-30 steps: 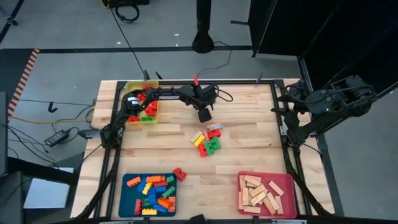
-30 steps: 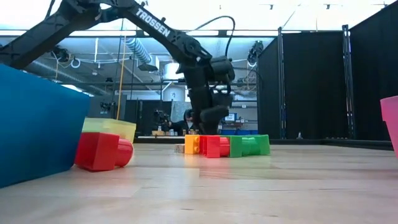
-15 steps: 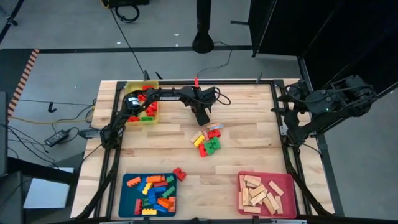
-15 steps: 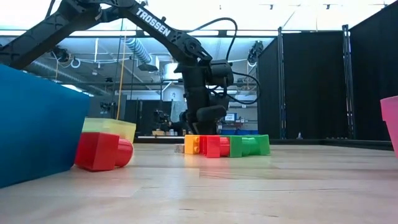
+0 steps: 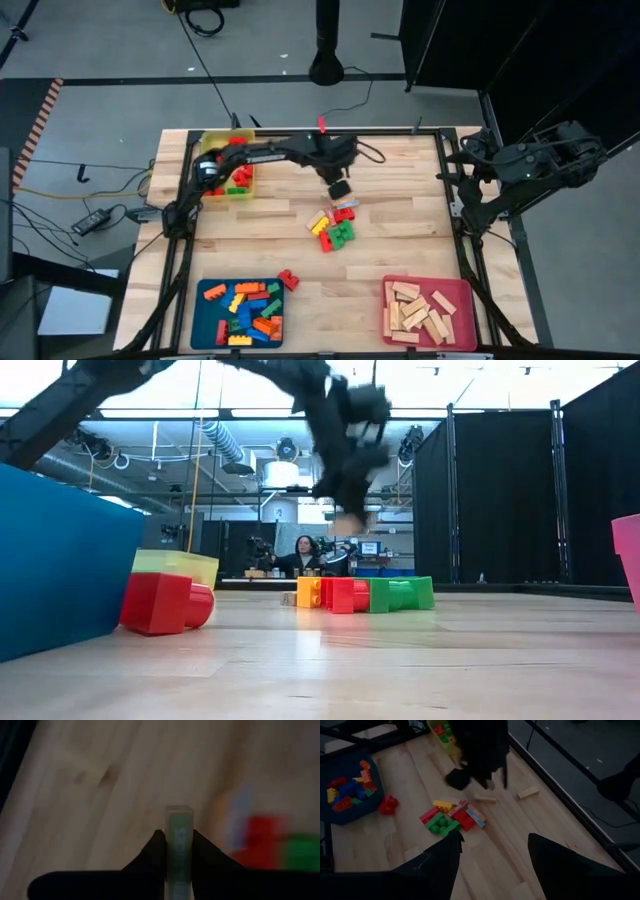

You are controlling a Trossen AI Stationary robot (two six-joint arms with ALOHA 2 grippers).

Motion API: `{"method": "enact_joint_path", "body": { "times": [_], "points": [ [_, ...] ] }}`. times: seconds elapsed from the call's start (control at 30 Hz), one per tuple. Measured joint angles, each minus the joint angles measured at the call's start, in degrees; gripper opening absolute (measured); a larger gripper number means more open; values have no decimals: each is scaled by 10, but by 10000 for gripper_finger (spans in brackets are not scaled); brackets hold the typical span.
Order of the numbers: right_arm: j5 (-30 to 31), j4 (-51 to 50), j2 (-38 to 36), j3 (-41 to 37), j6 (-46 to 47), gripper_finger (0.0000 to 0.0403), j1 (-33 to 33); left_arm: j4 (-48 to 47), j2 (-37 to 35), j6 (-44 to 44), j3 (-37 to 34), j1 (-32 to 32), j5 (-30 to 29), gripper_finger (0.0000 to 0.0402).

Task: Sort blocks by size
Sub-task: Put the wooden block into the red bin

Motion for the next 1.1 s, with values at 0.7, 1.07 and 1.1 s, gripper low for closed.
{"method": "enact_joint_path", "body": {
  "times": [0.7, 1.07, 1.1],
  "points": [
    [2, 3, 0, 0, -11, 245, 0, 675, 132, 50, 70, -314, 55, 41],
    [2, 5, 1, 0, -9, 245, 0, 700, 199, -93, 70, -306, 135, 193],
    [2, 5, 1, 0, -9, 245, 0, 699, 196, -91, 73, -305, 139, 210]
  ]
}}
